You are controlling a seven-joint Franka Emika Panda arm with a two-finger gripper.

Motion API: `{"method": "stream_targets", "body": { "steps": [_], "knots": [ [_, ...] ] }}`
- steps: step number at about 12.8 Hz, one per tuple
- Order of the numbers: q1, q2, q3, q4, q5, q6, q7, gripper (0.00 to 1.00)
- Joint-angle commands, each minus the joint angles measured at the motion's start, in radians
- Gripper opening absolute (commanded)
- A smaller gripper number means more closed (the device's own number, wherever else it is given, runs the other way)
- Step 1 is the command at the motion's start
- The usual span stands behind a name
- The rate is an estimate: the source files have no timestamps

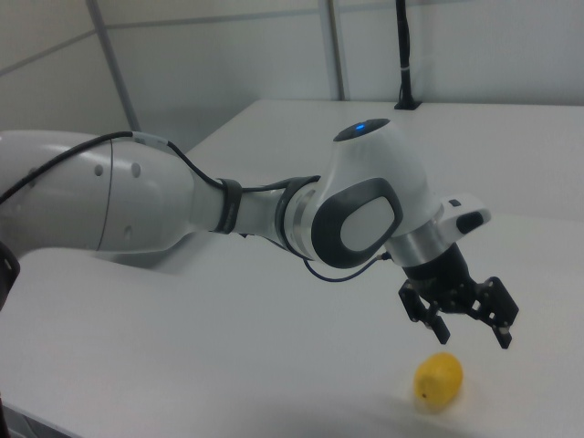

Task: Put potatoes on a ceramic plate
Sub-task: 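Move the open gripper over to the yellow potato, then lower the gripper around the yellow potato and close it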

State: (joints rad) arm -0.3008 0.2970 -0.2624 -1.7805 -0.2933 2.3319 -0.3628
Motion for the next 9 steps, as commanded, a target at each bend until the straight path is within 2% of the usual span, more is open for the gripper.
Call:
{"method": "stream_targets", "body": {
  "steps": [1, 5, 9],
  "knots": [
    [0.002, 0.04, -0.003, 0.006, -0.003, 0.035, -0.008, 1.0],
    [0.002, 0.073, 0.006, -0.003, 0.005, 0.058, 0.001, 1.0],
    [0.0, 0.079, 0.043, -0.008, 0.022, 0.058, 0.002, 1.0]
  ]
}}
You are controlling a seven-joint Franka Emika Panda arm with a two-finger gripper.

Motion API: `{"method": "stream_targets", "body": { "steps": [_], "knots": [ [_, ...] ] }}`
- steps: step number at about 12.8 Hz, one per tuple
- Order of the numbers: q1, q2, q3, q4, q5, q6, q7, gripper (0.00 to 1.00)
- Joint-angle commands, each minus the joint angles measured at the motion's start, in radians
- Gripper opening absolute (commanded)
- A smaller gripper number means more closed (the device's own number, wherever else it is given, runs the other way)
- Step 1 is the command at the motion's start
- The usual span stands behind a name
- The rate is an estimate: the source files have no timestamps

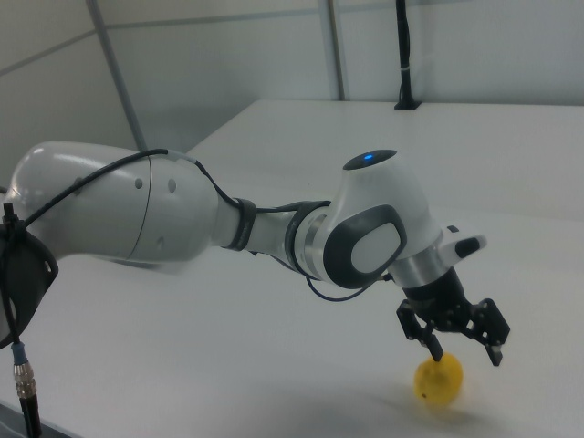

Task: Put potatoes on a ceramic plate
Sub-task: 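Lower the gripper around the yellow potato and close it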

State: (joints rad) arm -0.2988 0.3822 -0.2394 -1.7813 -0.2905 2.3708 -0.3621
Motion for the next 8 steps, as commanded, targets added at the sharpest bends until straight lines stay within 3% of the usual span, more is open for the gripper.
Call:
{"method": "stream_targets", "body": {
  "steps": [1, 8],
  "knots": [
    [-0.002, -0.006, 0.026, -0.012, 0.019, 0.019, 0.002, 1.0],
    [-0.014, -0.011, 0.064, -0.065, 0.02, 0.019, 0.018, 1.0]
  ]
}}
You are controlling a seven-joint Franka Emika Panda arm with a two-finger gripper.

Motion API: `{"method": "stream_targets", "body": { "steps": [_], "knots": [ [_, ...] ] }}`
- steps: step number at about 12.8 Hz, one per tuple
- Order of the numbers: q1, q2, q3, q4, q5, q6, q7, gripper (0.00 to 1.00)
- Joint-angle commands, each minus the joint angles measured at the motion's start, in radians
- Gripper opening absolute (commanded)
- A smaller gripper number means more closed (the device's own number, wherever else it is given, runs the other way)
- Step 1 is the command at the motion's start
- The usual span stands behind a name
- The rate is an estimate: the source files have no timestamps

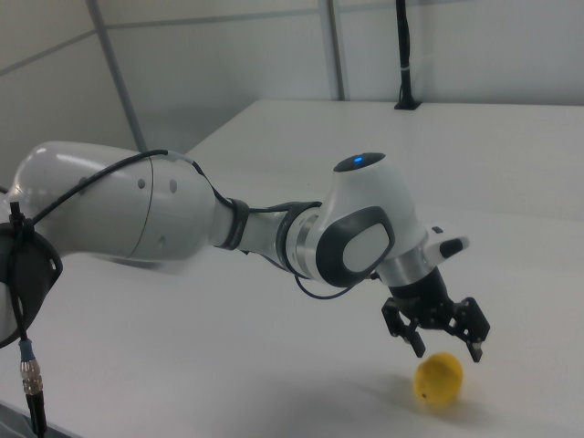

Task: Put potatoes on a ceramic plate
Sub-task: 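Lower the gripper around the yellow potato and close it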

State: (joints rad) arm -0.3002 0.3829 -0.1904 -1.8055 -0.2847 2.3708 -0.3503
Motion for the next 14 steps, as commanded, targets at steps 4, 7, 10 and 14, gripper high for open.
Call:
{"method": "stream_targets", "body": {
  "steps": [4, 7, 10, 14],
  "knots": [
    [-0.017, -0.01, 0.023, -0.058, 0.015, 0.019, 0.007, 1.0],
    [-0.02, -0.007, 0.028, -0.064, 0.015, 0.019, 0.007, 1.0],
    [-0.02, -0.002, 0.029, -0.066, 0.013, 0.019, 0.007, 0.97],
    [-0.02, 0.013, 0.031, -0.063, 0.012, 0.021, 0.001, 0.52]
  ]
}}
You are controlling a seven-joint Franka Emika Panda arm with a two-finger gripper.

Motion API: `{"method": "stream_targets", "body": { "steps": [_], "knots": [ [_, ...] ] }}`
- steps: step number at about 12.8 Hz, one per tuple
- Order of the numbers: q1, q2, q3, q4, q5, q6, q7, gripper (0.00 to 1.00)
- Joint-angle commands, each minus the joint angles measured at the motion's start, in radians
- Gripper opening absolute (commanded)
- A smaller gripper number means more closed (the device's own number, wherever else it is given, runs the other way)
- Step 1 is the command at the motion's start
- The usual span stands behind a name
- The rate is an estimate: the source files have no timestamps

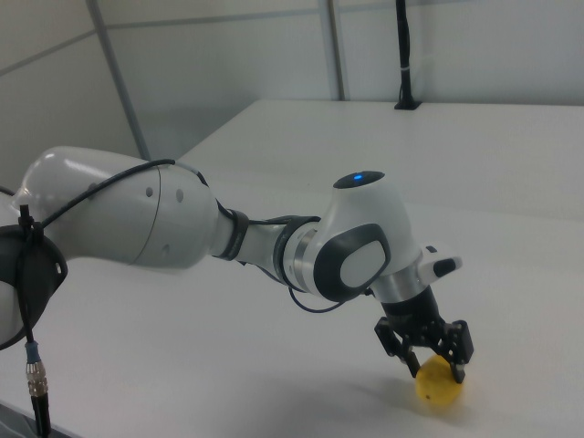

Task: Put potatoes on a ceramic plate
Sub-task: 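Lower the gripper around the yellow potato and close it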

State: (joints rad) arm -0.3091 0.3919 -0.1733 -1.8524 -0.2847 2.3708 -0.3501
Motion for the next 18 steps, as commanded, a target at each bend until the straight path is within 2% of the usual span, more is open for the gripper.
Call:
{"method": "stream_targets", "body": {
  "steps": [1, 2, 3, 12, 14, 16, 18],
  "knots": [
    [-0.011, 0.007, 0.014, -0.014, 0.012, 0.021, 0.0, 0.42],
    [-0.011, 0.016, 0.014, -0.01, 0.013, 0.021, 0.003, 0.3],
    [-0.011, 0.018, 0.015, -0.008, 0.013, 0.021, 0.003, 0.26],
    [-0.01, -0.007, 0.028, 0.022, 0.016, 0.004, 0.019, 0.31],
    [-0.01, -0.015, 0.044, 0.048, 0.015, -0.008, 0.097, 0.32],
    [-0.001, -0.054, 0.066, 0.056, 0.018, -0.098, 0.138, 0.33],
    [0.066, -0.054, 0.064, 0.146, 0.137, -0.281, 0.14, 0.33]
  ]
}}
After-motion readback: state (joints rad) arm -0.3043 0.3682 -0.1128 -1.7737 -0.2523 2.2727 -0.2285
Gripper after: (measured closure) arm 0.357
